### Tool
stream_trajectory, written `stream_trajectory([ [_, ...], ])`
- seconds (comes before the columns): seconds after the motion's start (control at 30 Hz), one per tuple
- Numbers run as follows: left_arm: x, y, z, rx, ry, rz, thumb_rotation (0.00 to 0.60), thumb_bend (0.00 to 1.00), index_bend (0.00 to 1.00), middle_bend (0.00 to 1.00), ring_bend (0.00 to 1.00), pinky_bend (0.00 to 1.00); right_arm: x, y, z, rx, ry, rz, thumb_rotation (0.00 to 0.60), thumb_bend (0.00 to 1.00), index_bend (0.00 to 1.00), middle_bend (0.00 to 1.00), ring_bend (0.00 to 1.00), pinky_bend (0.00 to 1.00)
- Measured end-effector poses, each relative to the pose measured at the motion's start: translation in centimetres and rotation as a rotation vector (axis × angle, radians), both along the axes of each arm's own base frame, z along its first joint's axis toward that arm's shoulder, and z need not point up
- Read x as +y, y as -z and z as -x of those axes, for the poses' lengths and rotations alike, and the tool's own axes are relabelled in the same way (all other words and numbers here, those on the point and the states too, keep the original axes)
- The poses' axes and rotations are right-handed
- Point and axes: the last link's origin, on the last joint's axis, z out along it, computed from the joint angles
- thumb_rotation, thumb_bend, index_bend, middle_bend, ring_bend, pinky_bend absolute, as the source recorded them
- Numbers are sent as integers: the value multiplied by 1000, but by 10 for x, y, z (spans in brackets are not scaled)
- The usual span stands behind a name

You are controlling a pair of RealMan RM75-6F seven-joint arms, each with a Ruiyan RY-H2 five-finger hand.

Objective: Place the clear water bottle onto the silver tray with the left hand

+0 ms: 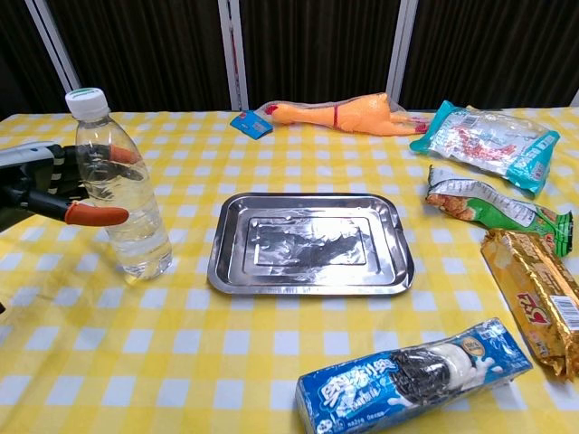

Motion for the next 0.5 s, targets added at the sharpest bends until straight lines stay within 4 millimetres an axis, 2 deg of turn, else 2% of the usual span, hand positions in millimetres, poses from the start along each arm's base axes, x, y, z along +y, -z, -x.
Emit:
stream_trajectory([
  [0.5,1,12,6,64,-10,-26,600,276,224,206,0,76,0,2,-1,-5,-1,-10,600,50,111,0,38,0],
])
